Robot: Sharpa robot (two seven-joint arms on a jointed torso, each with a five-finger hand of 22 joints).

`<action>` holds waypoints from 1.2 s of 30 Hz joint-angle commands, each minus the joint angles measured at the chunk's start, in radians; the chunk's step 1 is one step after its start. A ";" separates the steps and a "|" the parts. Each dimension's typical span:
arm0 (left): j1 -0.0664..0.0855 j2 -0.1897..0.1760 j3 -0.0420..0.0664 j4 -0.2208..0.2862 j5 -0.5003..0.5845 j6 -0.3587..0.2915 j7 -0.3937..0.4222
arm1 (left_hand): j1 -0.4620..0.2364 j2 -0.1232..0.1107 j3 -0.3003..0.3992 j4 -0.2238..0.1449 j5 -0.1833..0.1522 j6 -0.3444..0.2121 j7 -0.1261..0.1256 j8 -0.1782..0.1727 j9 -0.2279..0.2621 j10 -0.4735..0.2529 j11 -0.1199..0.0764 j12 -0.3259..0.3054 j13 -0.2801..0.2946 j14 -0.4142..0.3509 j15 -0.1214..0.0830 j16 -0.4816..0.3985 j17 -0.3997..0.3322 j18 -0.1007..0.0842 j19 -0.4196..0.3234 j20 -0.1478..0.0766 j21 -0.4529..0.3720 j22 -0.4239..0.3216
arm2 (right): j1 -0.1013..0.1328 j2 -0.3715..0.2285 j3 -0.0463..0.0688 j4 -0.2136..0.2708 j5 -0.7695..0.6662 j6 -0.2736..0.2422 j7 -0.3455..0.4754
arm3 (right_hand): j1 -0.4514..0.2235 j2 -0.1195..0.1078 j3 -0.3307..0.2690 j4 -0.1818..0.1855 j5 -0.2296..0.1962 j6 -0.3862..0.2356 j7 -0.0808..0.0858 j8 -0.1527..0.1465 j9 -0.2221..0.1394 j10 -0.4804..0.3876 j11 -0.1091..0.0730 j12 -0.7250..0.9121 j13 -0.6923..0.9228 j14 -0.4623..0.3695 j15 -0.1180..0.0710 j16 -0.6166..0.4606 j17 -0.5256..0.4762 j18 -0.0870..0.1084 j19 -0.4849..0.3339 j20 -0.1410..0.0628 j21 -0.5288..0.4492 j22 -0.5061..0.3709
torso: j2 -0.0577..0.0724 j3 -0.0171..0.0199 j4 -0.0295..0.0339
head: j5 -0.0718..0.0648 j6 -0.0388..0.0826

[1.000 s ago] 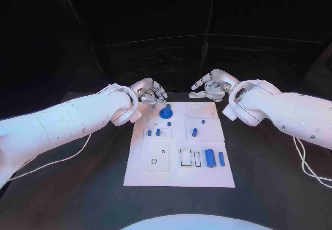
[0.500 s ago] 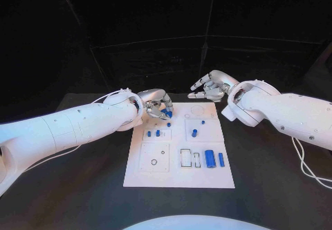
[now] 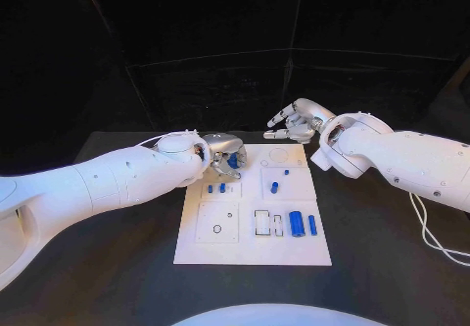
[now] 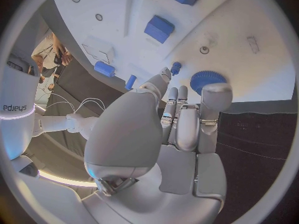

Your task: Assemble the parts on the task board

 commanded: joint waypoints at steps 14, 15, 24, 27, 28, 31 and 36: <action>-0.007 0.029 0.000 -0.034 -0.057 0.054 -0.014 | 0.013 0.023 0.027 -0.017 -0.004 0.042 -0.008 -0.013 -0.017 0.060 -0.010 -0.027 -0.030 0.022 -0.010 0.007 -0.012 -0.021 0.030 -0.008 0.061 0.058 | 0.002 0.004 0.001 -0.001 -0.002 -0.009 0.009 | 0.003 0.011 -0.006 0.001 0.007 -0.006 0.002 0.006 -0.001 -0.005 0.001 -0.005 0.003 0.061 -0.005 -0.005 0.054 0.012 -0.005 0.001 -0.006 -0.001 | -0.002 0.0008 0.0017 | -0.002 -0.004; -0.008 0.030 0.000 -0.037 -0.057 0.056 -0.015 | 0.015 0.024 0.030 -0.018 -0.004 0.045 -0.008 -0.014 -0.018 0.064 -0.011 -0.030 -0.032 0.022 -0.010 0.007 -0.013 -0.021 0.030 -0.009 0.062 0.059 | 0.002 0.005 0.001 -0.001 -0.002 -0.009 0.009 | 0.003 0.011 -0.006 0.001 0.007 -0.006 0.002 0.006 -0.001 -0.005 0.001 -0.005 0.003 0.061 -0.005 -0.005 0.054 0.012 -0.005 0.001 -0.006 -0.001 | -0.002 0.0008 0.0017 | -0.002 -0.003; -0.009 0.037 0.000 -0.055 -0.058 0.069 -0.015 | 0.021 0.028 0.058 -0.027 -0.004 0.058 -0.008 -0.021 -0.028 0.083 -0.013 -0.048 -0.048 0.023 -0.012 0.006 -0.022 -0.027 0.035 -0.011 0.089 0.086 | 0.002 0.006 0.001 -0.002 -0.002 -0.008 0.009 | 0.006 0.013 -0.006 0.001 0.009 -0.006 0.002 0.006 -0.001 -0.005 0.001 -0.004 0.004 0.061 -0.005 -0.004 0.055 0.012 -0.005 0.001 -0.006 -0.001 | -0.002 0.0010 0.0013 | -0.003 -0.004; -0.009 0.040 0.000 -0.058 -0.058 0.074 -0.013 | 0.020 0.027 0.066 -0.030 -0.004 0.063 -0.009 -0.023 -0.030 0.092 -0.013 -0.052 -0.053 0.023 -0.012 0.005 -0.027 -0.029 0.036 -0.012 0.098 0.095 | 0.002 0.007 0.001 -0.002 -0.002 -0.007 0.009 | 0.006 0.013 -0.006 0.001 0.009 -0.006 0.002 0.006 -0.001 -0.005 0.001 -0.004 0.004 0.061 -0.005 -0.004 0.055 0.012 -0.005 0.001 -0.006 -0.001 | -0.002 0.0010 0.0010 | -0.003 -0.005; -0.010 0.041 0.000 -0.059 -0.058 0.075 -0.012 | 0.019 0.027 0.067 -0.030 -0.004 0.064 -0.009 -0.023 -0.031 0.094 -0.013 -0.053 -0.053 0.022 -0.012 0.005 -0.028 -0.029 0.036 -0.012 0.100 0.097 | 0.002 0.007 0.001 -0.002 -0.002 -0.007 0.009 | 0.006 0.013 -0.006 0.001 0.009 -0.006 0.002 0.006 -0.001 -0.005 0.001 -0.004 0.004 0.061 -0.005 -0.004 0.055 0.012 -0.005 0.001 -0.006 -0.001 | -0.002 0.0009 0.0014 | -0.004 -0.005; -0.011 0.043 0.000 -0.061 -0.058 0.078 -0.011 | 0.012 0.024 0.069 -0.029 -0.004 0.067 -0.009 -0.025 -0.033 0.104 -0.015 -0.055 -0.056 0.022 -0.013 0.004 -0.032 -0.032 0.038 -0.012 0.112 0.110 | 0.002 0.007 0.001 -0.002 -0.002 -0.007 0.009 | 0.006 0.013 -0.006 0.001 0.009 -0.006 0.002 0.006 -0.001 -0.005 0.001 -0.004 0.004 0.061 -0.005 -0.004 0.055 0.012 -0.005 0.001 -0.006 -0.001 | -0.002 0.0008 0.0024 | -0.004 -0.005; -0.013 0.045 0.000 -0.066 -0.058 0.082 -0.012 | 0.010 0.023 0.070 -0.028 -0.005 0.067 -0.009 -0.026 -0.034 0.106 -0.015 -0.056 -0.057 0.022 -0.014 0.003 -0.034 -0.032 0.038 -0.012 0.114 0.112 | 0.002 0.007 0.001 -0.002 -0.002 -0.007 0.009 | 0.006 0.013 -0.006 0.001 0.009 -0.006 0.002 0.006 -0.001 -0.005 0.001 -0.004 0.004 0.061 -0.005 -0.004 0.055 0.012 -0.005 0.001 -0.006 -0.001 | -0.002 0.0013 0.0030 | -0.004 -0.005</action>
